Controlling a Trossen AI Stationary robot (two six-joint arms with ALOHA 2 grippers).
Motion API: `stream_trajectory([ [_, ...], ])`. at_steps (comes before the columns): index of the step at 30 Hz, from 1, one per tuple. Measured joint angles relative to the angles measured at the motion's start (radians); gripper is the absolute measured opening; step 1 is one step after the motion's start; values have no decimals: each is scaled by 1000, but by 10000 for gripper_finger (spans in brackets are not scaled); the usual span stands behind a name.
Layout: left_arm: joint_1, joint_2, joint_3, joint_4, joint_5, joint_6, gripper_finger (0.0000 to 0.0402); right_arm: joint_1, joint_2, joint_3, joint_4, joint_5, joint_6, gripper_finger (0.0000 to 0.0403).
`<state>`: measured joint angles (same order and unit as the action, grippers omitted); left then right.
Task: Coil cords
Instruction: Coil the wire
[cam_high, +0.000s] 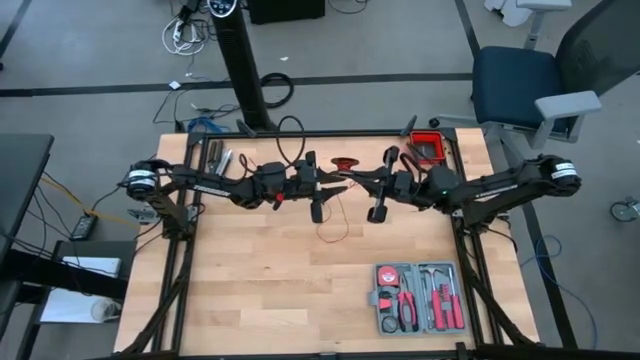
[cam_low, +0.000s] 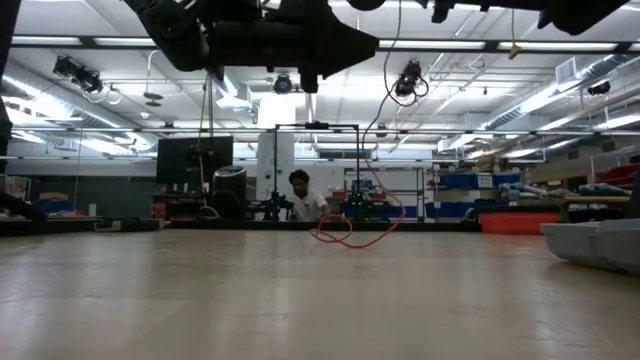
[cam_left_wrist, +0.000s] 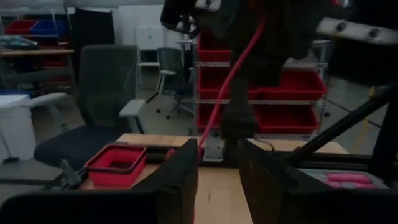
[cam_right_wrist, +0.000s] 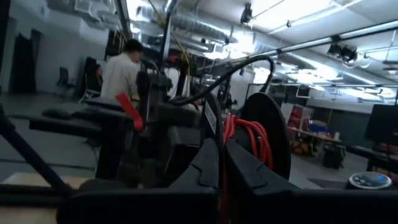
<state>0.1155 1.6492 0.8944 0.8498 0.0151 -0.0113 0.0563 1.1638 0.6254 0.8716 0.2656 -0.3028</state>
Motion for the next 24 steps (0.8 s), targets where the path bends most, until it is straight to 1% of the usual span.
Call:
stream_trajectory([
  [5, 0, 10, 0, 22, 17, -4, 118, -5, 55, 1, 93, -11, -19, 2],
  [9, 0, 10, -1, 22, 20, -5, 118, -21, 99, 1, 160, -48, -5, 3],
  [14, 0, 10, -1, 15, 20, -3, 118, -31, 138, 1, 218, -66, 3, 3],
  [18, -1, 10, -1, 12, -22, -3, 118, -34, 158, 13, 231, -88, 12, 3],
  [21, -1, 10, -1, 2, -34, 0, 118, -34, 159, 14, 233, -100, 13, 3],
  [24, -1, 10, -1, -8, -74, 0, 118, -34, 159, 14, 235, -105, 22, 4],
])
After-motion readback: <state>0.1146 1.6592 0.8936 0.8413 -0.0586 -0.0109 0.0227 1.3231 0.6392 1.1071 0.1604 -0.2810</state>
